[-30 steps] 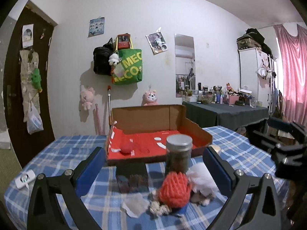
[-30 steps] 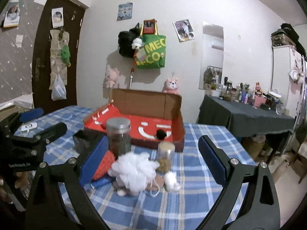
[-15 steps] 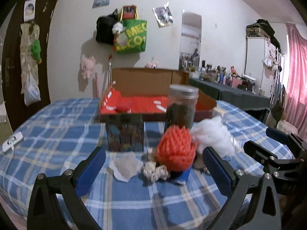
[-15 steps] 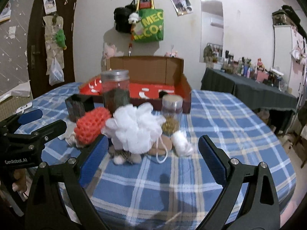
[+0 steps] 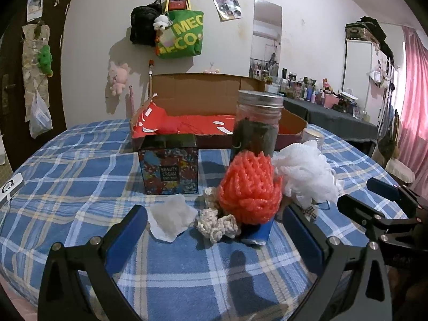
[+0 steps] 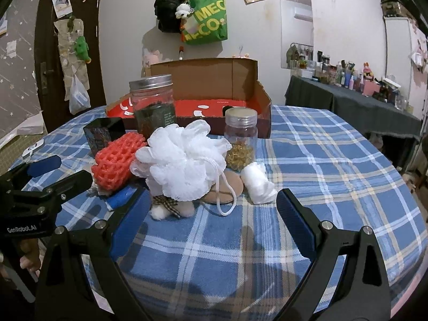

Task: Organize soft objects
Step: 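Move both tools back toward the remaining soft items on the table, then grasp the white mesh sponge with the right tool while the left tool grasps the orange-red mesh net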

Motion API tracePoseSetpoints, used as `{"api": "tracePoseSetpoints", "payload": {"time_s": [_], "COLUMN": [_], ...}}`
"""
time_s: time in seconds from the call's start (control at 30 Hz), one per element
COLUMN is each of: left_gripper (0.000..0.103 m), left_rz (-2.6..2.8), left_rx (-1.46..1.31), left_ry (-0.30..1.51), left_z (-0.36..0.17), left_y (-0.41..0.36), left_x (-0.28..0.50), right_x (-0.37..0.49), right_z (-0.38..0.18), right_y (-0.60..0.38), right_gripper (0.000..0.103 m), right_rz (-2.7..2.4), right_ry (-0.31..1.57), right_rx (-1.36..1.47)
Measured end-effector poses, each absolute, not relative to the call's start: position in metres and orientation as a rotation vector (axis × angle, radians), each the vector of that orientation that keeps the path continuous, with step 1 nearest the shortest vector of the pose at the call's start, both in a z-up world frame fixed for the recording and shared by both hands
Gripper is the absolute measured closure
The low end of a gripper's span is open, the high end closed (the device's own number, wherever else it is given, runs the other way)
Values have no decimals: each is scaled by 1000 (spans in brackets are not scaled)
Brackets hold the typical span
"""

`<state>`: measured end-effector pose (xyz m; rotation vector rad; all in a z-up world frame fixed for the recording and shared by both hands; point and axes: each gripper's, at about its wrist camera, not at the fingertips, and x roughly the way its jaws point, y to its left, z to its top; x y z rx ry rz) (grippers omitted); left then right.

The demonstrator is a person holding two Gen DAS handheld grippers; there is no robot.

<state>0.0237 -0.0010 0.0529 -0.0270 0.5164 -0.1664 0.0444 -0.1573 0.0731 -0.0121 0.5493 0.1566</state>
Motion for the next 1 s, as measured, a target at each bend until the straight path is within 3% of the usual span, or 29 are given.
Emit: {"api": "tracePoseSetpoints", "payload": {"time_s": [0.6, 0.63, 0.83, 0.9, 0.97, 1.0], "left_gripper": [3, 4, 40, 47, 51, 53], "left_rz": [-294, -304, -365, -398, -408, -413], "left_rx": [38, 46, 59, 43, 42, 44], "left_ry": [579, 584, 677, 703, 699, 698], "left_z": [64, 63, 53, 49, 49, 50], "left_y": [-19, -20, -26, -25, -25, -25], "left_x": [63, 66, 87, 90, 89, 88], "right_x": [101, 106, 125, 125, 122, 122], "right_z": [78, 78, 70, 68, 68, 69], "right_y": [-170, -169, -166, -165, -169, -171], "right_gripper": [8, 10, 32, 43, 66, 68], "right_rz": [398, 417, 531, 540, 549, 553], "right_ry": [645, 658, 746, 749, 737, 734], "right_rx": [67, 67, 120, 125, 146, 157]}}
